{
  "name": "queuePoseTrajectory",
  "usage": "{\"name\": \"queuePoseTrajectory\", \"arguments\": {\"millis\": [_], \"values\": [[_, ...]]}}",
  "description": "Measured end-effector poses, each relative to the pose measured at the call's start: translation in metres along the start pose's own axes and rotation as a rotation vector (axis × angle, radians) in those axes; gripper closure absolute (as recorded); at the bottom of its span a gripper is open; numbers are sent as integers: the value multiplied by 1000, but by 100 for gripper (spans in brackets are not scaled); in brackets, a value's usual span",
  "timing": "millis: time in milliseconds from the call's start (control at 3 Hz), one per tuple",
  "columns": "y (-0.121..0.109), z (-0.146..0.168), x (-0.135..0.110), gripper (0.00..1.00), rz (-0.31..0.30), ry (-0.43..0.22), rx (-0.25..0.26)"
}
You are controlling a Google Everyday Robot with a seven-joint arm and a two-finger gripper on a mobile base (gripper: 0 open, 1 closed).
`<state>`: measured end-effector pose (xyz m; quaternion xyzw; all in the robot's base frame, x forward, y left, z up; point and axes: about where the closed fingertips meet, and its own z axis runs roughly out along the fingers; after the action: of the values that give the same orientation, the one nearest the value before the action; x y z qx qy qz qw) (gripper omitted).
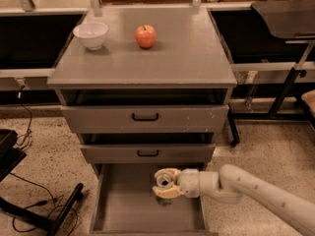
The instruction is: Pick green can from bottom drawer and place on counter
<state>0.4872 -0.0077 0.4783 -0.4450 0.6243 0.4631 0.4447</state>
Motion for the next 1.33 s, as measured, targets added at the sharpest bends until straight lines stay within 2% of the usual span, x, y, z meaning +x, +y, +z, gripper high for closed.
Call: {"name": "queuePoseTrajectory", "arguments": {"millis": [333,667,1000,1333], "values": [[-16,-50,-91,100,22,4,77],[-56,-88,-192,100,25,29,188],[-56,-88,-192,100,25,29,188],[-44,-98,-229,100,-2,16,225]]}}
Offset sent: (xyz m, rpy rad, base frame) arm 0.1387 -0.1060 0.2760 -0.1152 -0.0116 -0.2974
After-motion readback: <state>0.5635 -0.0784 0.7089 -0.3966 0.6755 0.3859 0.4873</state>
